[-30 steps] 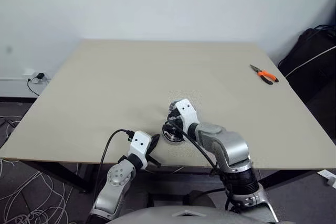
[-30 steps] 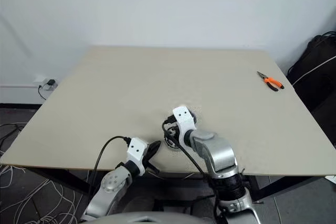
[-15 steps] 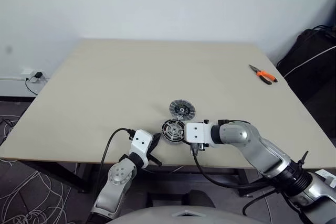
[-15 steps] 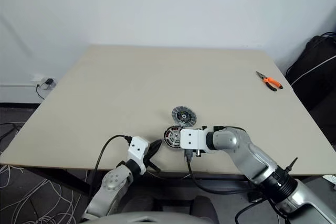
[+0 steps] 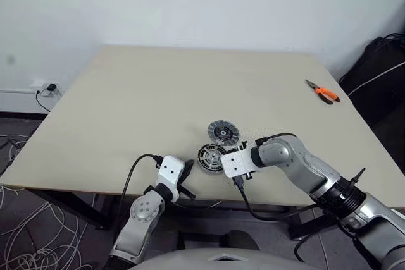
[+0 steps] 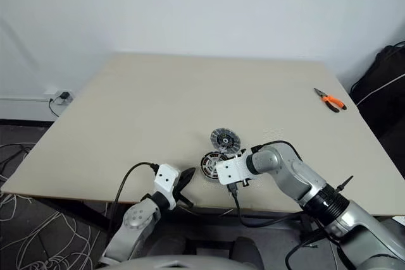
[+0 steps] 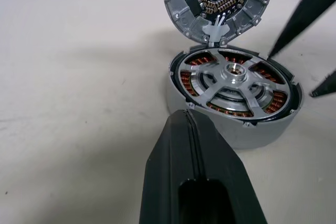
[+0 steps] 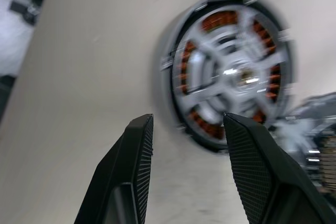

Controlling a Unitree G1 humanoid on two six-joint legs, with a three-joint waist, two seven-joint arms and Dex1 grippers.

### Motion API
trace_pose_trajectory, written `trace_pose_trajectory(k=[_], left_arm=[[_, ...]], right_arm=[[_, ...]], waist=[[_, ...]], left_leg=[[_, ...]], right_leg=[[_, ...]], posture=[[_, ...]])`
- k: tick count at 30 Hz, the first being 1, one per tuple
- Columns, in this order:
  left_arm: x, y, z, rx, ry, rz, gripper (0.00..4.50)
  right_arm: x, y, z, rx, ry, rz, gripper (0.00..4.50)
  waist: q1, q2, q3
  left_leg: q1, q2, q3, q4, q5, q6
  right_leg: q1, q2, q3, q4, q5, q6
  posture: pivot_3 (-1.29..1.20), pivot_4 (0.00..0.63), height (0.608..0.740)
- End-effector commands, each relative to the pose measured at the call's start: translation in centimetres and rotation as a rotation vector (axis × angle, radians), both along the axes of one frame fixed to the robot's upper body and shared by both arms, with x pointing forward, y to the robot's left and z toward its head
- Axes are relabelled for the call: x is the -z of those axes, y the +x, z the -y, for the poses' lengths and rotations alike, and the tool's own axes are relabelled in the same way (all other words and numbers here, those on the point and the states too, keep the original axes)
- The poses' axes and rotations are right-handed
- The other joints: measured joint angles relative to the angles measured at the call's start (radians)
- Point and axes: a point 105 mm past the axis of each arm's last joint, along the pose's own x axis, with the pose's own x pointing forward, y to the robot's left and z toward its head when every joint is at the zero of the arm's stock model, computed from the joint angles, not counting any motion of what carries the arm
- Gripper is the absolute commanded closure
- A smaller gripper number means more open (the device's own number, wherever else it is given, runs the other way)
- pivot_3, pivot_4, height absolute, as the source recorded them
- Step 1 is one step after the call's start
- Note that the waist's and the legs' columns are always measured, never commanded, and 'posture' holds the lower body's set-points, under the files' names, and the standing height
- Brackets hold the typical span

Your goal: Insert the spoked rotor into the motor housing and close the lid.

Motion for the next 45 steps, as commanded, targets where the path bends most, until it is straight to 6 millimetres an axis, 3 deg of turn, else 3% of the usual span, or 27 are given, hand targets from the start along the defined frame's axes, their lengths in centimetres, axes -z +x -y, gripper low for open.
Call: trace_pose_trajectory(k=[1,3,7,9,15,18,22,33,38,43,44,45], left_arm=[[-1.2,0.4,0.3,-0.009,-0.026,0.050,4.50],[-1.2,0.4,0.2,-0.013,-0.026,0.051,4.50],[-1.2,0.4,0.2,-0.019,-0.028,0.052,4.50],[-1.2,0.4,0.2,-0.020,-0.029,0.052,4.50],[-1.2,0.3,0.3,-0.019,-0.032,0.051,4.50],[-1.2,0.3,0.3,-0.017,-0.035,0.050,4.50],[-1.1,0.2,0.5,-0.013,-0.037,0.045,4.50],[-0.9,0.4,0.8,0.005,-0.040,0.042,4.50],[-0.8,0.3,0.7,0.000,-0.040,0.039,4.50],[-0.7,0.2,0.6,-0.004,-0.039,0.036,4.50],[-0.6,0.2,0.6,-0.005,-0.039,0.036,4.50],[-0.6,0.1,0.5,-0.006,-0.039,0.035,4.50]], right_arm=[[-0.3,0.5,0.1,-0.032,-0.032,0.018,2.41],[-0.1,0.4,0.2,-0.044,-0.050,0.012,2.84],[-0.1,0.8,0.0,-0.042,-0.049,0.024,4.13],[-0.3,1.0,-0.2,-0.034,-0.038,0.040,4.39],[-0.7,1.9,-0.1,0.047,0.000,0.082,4.40],[-1.0,2.4,0.2,0.181,0.061,0.069,4.40],[-1.3,1.7,0.2,0.343,0.149,-0.041,4.40],[-1.0,1.7,-1.8,0.514,0.264,-0.132,4.40],[-2.2,2.5,-4.0,0.580,0.407,-0.162,4.40],[-5.2,4.0,-5.9,0.708,0.670,-0.190,3.11],[-6.8,4.7,-6.3,0.745,0.776,-0.189,2.79],[-7.9,5.1,-6.5,0.772,0.849,-0.191,2.79]], waist=[[0.002,0.000,0.000],[0.003,0.001,0.000],[0.008,0.000,0.000],[0.008,0.000,0.000],[0.005,0.001,0.000],[0.004,0.001,0.000],[0.006,0.001,-0.001],[0.005,0.002,-0.001],[0.002,0.002,-0.001],[-0.001,0.003,-0.002],[-0.001,0.003,-0.002],[-0.002,0.003,-0.002]], left_leg=[[0.000,0.000,0.000,0.000,0.000,0.000],[0.000,0.000,0.000,0.000,0.000,0.000],[0.000,0.000,0.000,0.000,0.000,0.000],[0.000,0.000,0.000,0.000,0.000,0.000],[0.000,0.000,0.000,0.000,0.000,0.000],[0.001,0.001,0.000,0.000,0.000,0.000],[0.001,0.001,0.000,0.000,0.000,0.000],[-0.001,0.001,0.000,0.000,0.000,0.000],[-0.001,0.001,0.000,0.000,0.000,0.000],[-0.001,0.001,0.000,-0.001,0.000,0.000],[-0.001,0.001,0.000,-0.001,0.000,0.000],[-0.001,0.001,0.000,-0.001,0.000,0.000]], right_leg=[[0.000,0.000,0.000,0.000,0.000,0.000],[0.000,0.000,0.000,0.000,0.000,0.000],[0.000,0.000,0.000,0.000,0.000,0.000],[0.000,0.000,0.000,0.000,0.000,0.000],[0.000,0.000,0.000,0.001,0.001,-0.002],[0.000,0.000,0.000,0.001,0.002,-0.003],[0.000,0.000,0.000,0.001,0.004,-0.004],[-0.002,0.000,0.000,0.000,0.003,-0.004],[-0.002,0.000,0.000,0.001,0.004,-0.004],[-0.003,0.000,0.000,0.001,0.004,-0.004],[-0.003,0.000,0.000,0.001,0.004,-0.004],[-0.003,0.000,0.000,0.001,0.004,-0.004]], posture=[[0.00,0.000,0.740],[0.00,0.000,0.740],[0.00,0.000,0.740],[0.00,0.000,0.740],[0.00,0.000,0.740],[0.00,0.000,0.740],[0.00,0.000,0.740],[0.00,0.000,0.740],[0.00,0.000,0.740],[0.00,0.000,0.740],[0.00,0.000,0.740],[0.00,0.000,0.740]])
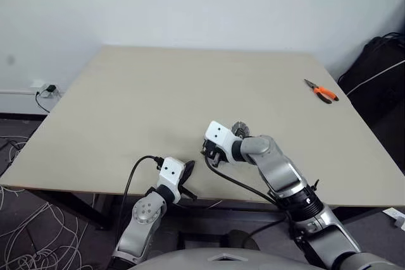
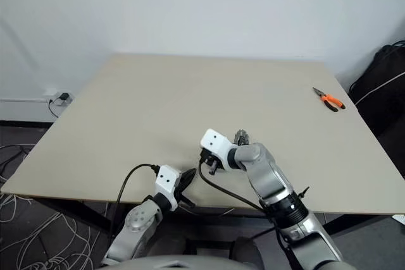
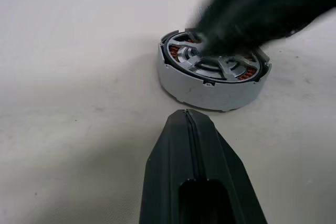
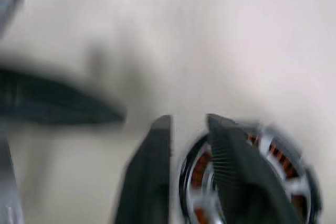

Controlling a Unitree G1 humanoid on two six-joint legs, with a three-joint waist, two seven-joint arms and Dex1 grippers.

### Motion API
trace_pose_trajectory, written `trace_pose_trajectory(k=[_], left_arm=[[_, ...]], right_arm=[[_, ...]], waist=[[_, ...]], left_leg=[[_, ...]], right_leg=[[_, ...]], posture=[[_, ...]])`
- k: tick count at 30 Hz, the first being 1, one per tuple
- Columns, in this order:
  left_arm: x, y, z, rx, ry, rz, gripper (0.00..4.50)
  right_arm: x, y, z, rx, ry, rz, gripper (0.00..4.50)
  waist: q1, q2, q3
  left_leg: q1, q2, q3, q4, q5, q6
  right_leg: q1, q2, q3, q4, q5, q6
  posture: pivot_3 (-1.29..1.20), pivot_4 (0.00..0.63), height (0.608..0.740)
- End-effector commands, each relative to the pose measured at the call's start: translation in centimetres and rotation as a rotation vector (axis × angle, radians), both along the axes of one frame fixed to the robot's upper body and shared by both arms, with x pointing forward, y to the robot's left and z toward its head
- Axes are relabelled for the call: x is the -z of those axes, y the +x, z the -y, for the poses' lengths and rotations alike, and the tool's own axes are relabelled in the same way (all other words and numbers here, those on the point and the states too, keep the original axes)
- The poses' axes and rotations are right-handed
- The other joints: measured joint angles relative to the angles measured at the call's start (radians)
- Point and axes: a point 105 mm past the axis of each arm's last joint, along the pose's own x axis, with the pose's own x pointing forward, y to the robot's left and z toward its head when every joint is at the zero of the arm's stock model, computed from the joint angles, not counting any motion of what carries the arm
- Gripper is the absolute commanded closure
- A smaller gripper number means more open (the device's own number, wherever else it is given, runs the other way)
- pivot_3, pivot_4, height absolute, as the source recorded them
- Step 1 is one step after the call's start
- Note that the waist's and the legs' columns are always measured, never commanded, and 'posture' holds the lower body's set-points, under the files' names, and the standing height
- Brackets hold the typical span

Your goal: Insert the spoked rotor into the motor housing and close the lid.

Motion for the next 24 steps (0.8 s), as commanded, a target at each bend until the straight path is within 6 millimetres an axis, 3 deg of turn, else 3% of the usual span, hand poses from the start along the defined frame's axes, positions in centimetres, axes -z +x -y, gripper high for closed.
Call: trace_pose_trajectory(k=[1,2,4,6,9,12,15,17,19,24], left_arm=[[-0.8,0.3,0.2,0.001,-0.018,0.039,4.50],[-0.8,0.2,0.2,0.002,-0.018,0.038,4.50],[-0.7,0.2,0.1,0.003,-0.017,0.038,4.50],[-0.7,0.2,0.0,0.004,-0.016,0.039,4.50],[-0.6,0.1,-0.1,0.004,-0.014,0.039,4.50],[-0.6,0.0,-0.2,0.006,-0.012,0.038,4.50],[-0.7,0.1,-0.1,0.012,-0.011,0.040,4.50],[-0.8,0.1,-0.1,0.019,-0.009,0.041,4.50],[-0.9,0.1,-0.1,0.026,-0.007,0.042,4.50],[-1.0,0.2,0.1,0.047,-0.002,0.043,4.50]], right_arm=[[-5.8,2.5,0.2,0.161,0.215,0.151,2.79],[-6.6,2.9,0.5,0.191,0.237,0.193,2.79],[-7.2,4.3,2.8,0.302,0.160,0.320,2.98],[-7.2,5.1,5.7,0.390,0.032,0.440,3.41],[-7.1,5.3,9.2,0.499,-0.115,0.564,4.40],[-6.1,4.5,13.6,0.655,-0.278,0.630,4.46],[-4.2,3.1,15.6,0.700,-0.363,0.596,4.46],[-2.4,1.6,16.1,0.689,-0.390,0.531,4.46],[-0.6,0.1,15.2,0.612,-0.380,0.450,4.46],[0.4,-1.1,12.8,0.546,-0.221,0.406,4.46]], waist=[[-0.003,0.000,0.000],[-0.003,0.001,0.000],[-0.001,0.001,0.000],[0.003,0.002,0.000],[-0.002,0.002,0.000],[-0.005,0.003,-0.001],[-0.006,0.005,-0.002],[-0.007,0.005,-0.002],[-0.010,0.006,-0.002],[-0.021,0.005,0.000]], left_leg=[[0.000,0.000,0.000,0.000,0.000,0.000],[0.000,0.000,0.000,-0.001,0.000,0.000],[-0.001,-0.001,0.000,-0.001,0.000,0.000],[-0.001,-0.001,0.000,-0.001,0.000,0.000],[-0.001,-0.002,0.002,-0.001,0.000,0.000],[-0.001,-0.001,0.002,-0.003,0.000,-0.001],[-0.001,0.000,0.002,-0.003,0.000,-0.001],[0.000,0.000,0.002,-0.003,0.000,-0.001],[0.000,0.000,0.002,-0.003,0.000,0.000],[0.002,0.000,0.002,-0.002,0.000,0.000]], right_leg=[[0.000,0.000,0.000,0.000,0.000,0.000],[-0.001,0.000,0.001,0.000,0.000,0.000],[-0.001,0.000,0.000,0.000,0.000,0.000],[-0.001,0.000,0.000,-0.001,0.000,0.000],[-0.001,-0.001,0.001,-0.002,0.000,0.000],[-0.002,0.000,0.002,-0.002,-0.001,0.000],[-0.003,0.001,0.002,-0.001,-0.001,-0.001],[-0.001,0.001,0.001,-0.001,-0.001,-0.001],[-0.001,0.001,0.001,-0.001,-0.001,0.000],[0.001,0.001,0.001,0.000,-0.004,0.005]], posture=[[0.00,0.000,0.740],[0.00,0.000,0.740],[0.00,0.000,0.740],[0.00,0.000,0.740],[0.00,0.000,0.740],[0.00,0.000,0.740],[0.00,0.000,0.740],[0.00,0.000,0.740],[0.00,0.000,0.740],[0.00,0.000,0.740]])
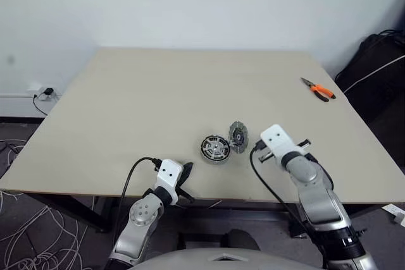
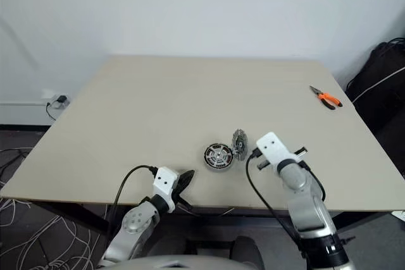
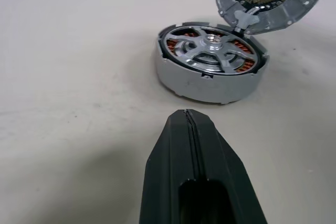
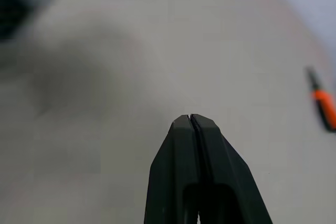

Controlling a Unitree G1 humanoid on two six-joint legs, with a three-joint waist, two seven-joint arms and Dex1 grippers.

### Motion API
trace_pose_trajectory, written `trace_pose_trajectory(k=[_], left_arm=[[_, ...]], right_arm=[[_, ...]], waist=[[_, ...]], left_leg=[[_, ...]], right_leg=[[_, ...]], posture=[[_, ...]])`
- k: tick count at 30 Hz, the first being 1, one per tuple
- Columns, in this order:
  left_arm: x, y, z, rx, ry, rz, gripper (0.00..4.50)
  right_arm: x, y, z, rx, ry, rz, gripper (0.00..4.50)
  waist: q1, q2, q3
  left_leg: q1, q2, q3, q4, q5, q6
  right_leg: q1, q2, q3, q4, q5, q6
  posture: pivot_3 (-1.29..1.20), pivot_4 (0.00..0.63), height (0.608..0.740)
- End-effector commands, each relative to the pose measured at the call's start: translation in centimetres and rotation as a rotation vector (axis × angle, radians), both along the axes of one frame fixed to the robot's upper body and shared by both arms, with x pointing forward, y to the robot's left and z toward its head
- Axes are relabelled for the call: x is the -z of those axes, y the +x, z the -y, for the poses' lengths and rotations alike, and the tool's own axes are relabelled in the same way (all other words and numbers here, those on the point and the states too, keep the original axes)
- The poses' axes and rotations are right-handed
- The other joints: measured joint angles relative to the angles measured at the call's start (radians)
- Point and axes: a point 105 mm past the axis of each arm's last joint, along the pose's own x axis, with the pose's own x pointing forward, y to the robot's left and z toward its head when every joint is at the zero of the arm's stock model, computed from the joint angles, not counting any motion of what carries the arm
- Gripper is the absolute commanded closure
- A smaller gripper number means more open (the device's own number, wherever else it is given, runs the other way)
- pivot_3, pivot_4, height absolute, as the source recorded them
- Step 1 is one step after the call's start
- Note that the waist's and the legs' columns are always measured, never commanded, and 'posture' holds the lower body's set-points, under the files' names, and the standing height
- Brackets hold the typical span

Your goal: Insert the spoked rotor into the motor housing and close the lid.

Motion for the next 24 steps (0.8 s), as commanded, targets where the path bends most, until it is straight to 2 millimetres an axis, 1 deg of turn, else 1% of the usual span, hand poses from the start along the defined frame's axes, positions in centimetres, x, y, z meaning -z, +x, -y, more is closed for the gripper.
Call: trace_pose_trajectory(k=[1,7,9,10,12,14,17,20,24], left_arm=[[-1.3,0.5,0.6,0.028,-0.017,0.046,4.50],[-1.5,0.7,0.5,0.032,-0.014,0.047,4.50],[-1.5,0.7,0.4,0.026,-0.012,0.046,4.50],[-1.5,0.7,0.3,0.022,-0.011,0.046,4.50],[-1.5,0.6,0.1,0.015,-0.007,0.045,4.50],[-1.5,0.7,0.0,0.008,-0.004,0.046,4.50],[-1.6,0.8,-0.2,0.000,0.000,0.049,4.50],[-1.7,0.8,-0.3,-0.003,0.000,0.051,4.50],[-1.7,0.8,-0.3,-0.005,0.002,0.052,4.50]], right_arm=[[-2.3,0.5,-2.2,-0.081,0.118,0.115,4.46],[-3.6,0.9,-4.4,-0.140,0.271,0.193,4.46],[-3.8,0.7,-5.3,-0.174,0.334,0.181,4.46],[-4.0,0.6,-6.0,-0.206,0.372,0.171,4.46],[-4.4,0.0,-7.5,-0.277,0.462,0.129,4.46],[-4.5,-0.4,-8.7,-0.340,0.511,0.089,4.46],[-4.0,-0.5,-9.8,-0.387,0.507,0.046,4.46],[-3.2,-0.1,-10.3,-0.378,0.515,0.016,4.46],[-1.7,0.3,-10.9,-0.365,0.520,-0.029,4.46]], waist=[[0.000,-0.001,0.001],[0.003,-0.002,0.001],[0.003,-0.002,0.001],[0.003,-0.002,0.001],[0.002,-0.002,0.001],[0.002,-0.002,0.002],[0.002,-0.002,0.002],[0.003,-0.002,0.002],[0.003,-0.002,0.002]], left_leg=[[0.001,0.000,0.000,0.000,0.000,0.000],[0.001,0.000,0.000,0.000,0.000,0.000],[0.001,0.000,0.000,0.000,0.000,0.000],[0.001,0.000,0.000,0.000,0.000,0.000],[0.000,0.000,0.000,0.000,0.000,0.000],[0.000,0.000,0.000,0.000,0.000,0.000],[0.001,0.001,0.000,0.000,0.000,0.000],[0.001,0.000,0.000,0.000,0.000,0.000],[0.001,0.000,0.000,0.000,0.000,0.000]], right_leg=[[0.001,0.000,0.000,0.000,0.000,0.001],[0.001,0.000,-0.001,0.000,0.000,0.001],[0.001,0.000,0.000,0.000,0.001,0.000],[0.001,0.000,0.000,0.000,0.002,-0.003],[0.001,0.000,0.000,0.000,0.002,-0.003],[0.001,0.000,0.000,0.000,0.002,-0.003],[0.001,0.000,0.000,0.000,0.002,-0.003],[0.001,-0.001,0.000,0.000,0.002,-0.003],[0.000,-0.001,0.000,0.000,0.003,-0.003]], posture=[[0.00,0.000,0.740],[0.00,0.000,0.740],[0.00,0.000,0.740],[0.00,0.000,0.740],[0.00,0.000,0.740],[0.00,0.000,0.740],[0.00,0.000,0.740],[0.00,0.000,0.740],[0.00,0.000,0.740]])
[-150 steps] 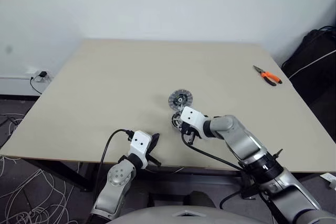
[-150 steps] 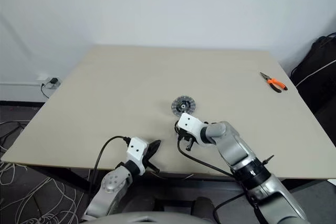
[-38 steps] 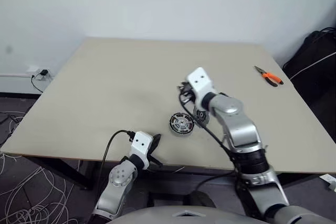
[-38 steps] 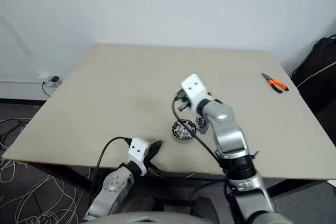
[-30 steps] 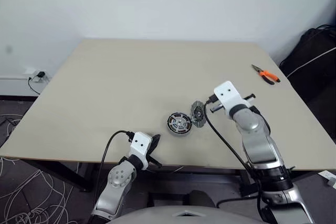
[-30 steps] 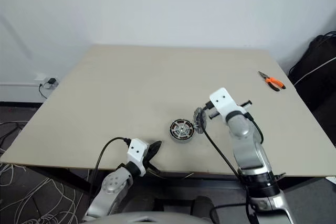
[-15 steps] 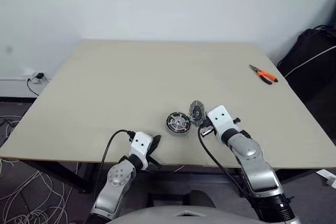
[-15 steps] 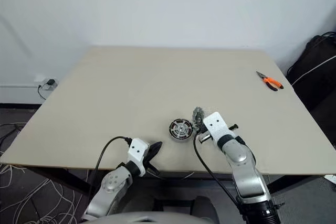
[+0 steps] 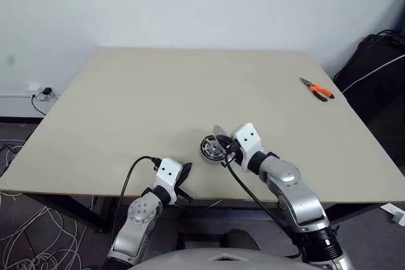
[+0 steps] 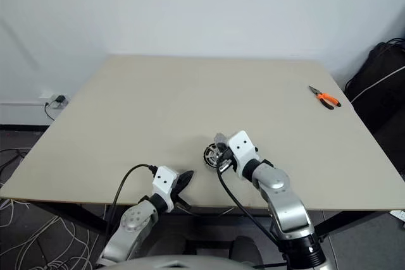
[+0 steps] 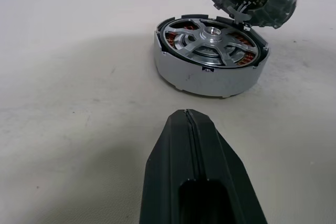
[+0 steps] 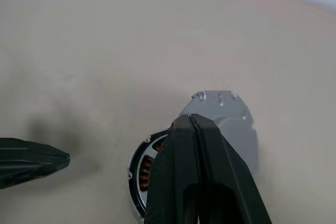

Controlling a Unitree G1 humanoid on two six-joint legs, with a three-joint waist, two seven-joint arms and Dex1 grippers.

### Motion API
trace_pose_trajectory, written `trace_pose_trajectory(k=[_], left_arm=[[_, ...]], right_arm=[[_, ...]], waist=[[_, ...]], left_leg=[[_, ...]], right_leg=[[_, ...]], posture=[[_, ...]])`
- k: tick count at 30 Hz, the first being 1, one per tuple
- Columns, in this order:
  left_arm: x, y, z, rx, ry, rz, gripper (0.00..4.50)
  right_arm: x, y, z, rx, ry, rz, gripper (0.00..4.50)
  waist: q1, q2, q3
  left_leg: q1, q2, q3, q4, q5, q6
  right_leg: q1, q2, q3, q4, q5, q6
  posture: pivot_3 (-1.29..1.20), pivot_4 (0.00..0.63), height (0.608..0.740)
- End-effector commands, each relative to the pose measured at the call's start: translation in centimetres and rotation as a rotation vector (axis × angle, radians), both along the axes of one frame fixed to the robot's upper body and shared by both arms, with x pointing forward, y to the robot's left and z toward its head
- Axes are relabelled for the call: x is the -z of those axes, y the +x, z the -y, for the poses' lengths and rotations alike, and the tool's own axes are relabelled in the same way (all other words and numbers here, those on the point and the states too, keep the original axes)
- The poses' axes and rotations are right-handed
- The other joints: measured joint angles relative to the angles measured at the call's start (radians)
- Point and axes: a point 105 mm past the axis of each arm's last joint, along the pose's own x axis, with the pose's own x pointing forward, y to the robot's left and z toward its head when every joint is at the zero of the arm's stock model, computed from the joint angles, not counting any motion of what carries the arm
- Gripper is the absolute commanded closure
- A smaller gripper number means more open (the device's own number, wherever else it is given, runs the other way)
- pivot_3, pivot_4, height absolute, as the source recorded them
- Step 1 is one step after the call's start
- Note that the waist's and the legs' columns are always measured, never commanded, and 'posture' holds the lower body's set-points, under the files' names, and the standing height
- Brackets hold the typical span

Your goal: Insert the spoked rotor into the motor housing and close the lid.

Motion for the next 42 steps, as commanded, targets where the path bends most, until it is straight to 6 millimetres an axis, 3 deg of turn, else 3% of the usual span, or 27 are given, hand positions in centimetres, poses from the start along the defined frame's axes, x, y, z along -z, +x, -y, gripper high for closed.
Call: trace_pose_trajectory(k=[1,5,11,16,19,22,31,36,42], left_arm=[[-1.8,0.6,0.1,-0.003,-0.013,0.067,4.50],[-1.8,0.7,0.0,-0.006,-0.011,0.068,4.50],[-1.9,0.6,-0.1,-0.014,-0.009,0.070,4.50],[-1.9,0.6,-0.1,-0.015,-0.010,0.069,4.50],[-1.9,0.6,0.0,-0.010,-0.012,0.070,4.50],[-1.9,0.7,0.1,-0.004,-0.014,0.072,4.50],[-2.0,0.9,0.2,0.001,-0.014,0.078,4.50],[-2.1,0.8,0.1,-0.008,-0.016,0.079,4.50],[-2.1,0.8,0.0,-0.016,-0.017,0.079,4.50]], right_arm=[[0.5,0.6,-0.9,-0.003,0.012,-0.011,4.46],[1.7,0.6,-1.6,-0.001,0.034,-0.066,4.46],[3.6,-1.4,-2.5,-0.087,0.010,-0.162,4.46],[1.0,-1.5,-2.3,-0.114,0.029,-0.056,4.46],[-1.5,-0.6,-1.4,-0.091,0.072,0.043,3.88],[-2.2,0.0,-0.7,-0.076,0.072,0.076,2.93],[0.3,1.2,0.6,-0.116,-0.002,-0.010,0.02],[1.8,1.4,0.7,-0.134,-0.014,-0.069,0.02],[1.7,2.3,0.8,-0.139,0.010,-0.084,0.02]], waist=[[0.000,0.000,0.000],[0.001,0.000,0.000],[0.000,0.000,0.000],[0.001,0.000,0.000],[0.001,0.000,0.000],[0.001,0.000,0.000],[0.001,0.000,0.000],[0.001,0.000,0.000],[0.001,0.000,0.000]], left_leg=[[0.000,0.000,0.000,0.000,0.000,0.000],[0.000,0.000,0.000,0.000,0.000,0.000],[0.000,0.000,0.000,0.000,0.000,0.000],[-0.001,0.000,0.000,0.000,0.000,0.000],[0.000,0.000,0.000,0.000,0.000,0.000],[0.000,0.000,0.000,0.000,0.000,0.000],[0.000,0.000,0.000,0.000,0.000,0.000],[0.000,0.000,0.000,0.000,0.000,0.000],[0.000,0.000,0.000,0.000,0.000,0.000]], right_leg=[[0.000,0.000,0.000,0.000,0.000,0.000],[0.000,0.000,0.000,0.000,0.000,0.000],[0.000,-0.001,0.001,0.000,0.000,0.000],[-0.001,-0.001,0.001,0.000,0.000,0.000],[-0.001,-0.001,0.001,0.000,0.000,0.000],[0.000,-0.001,0.000,0.000,0.000,0.000],[0.000,0.000,0.000,-0.001,0.000,0.000],[0.000,0.000,0.000,-0.001,0.000,0.000],[0.000,0.000,0.001,-0.001,0.000,0.000]], posture=[[0.00,0.000,0.740],[0.00,0.000,0.740],[0.00,0.000,0.740],[0.00,0.000,0.740],[0.00,0.000,0.740],[0.00,0.000,0.740],[0.00,0.000,0.740],[0.00,0.000,0.740],[0.00,0.000,0.740]])
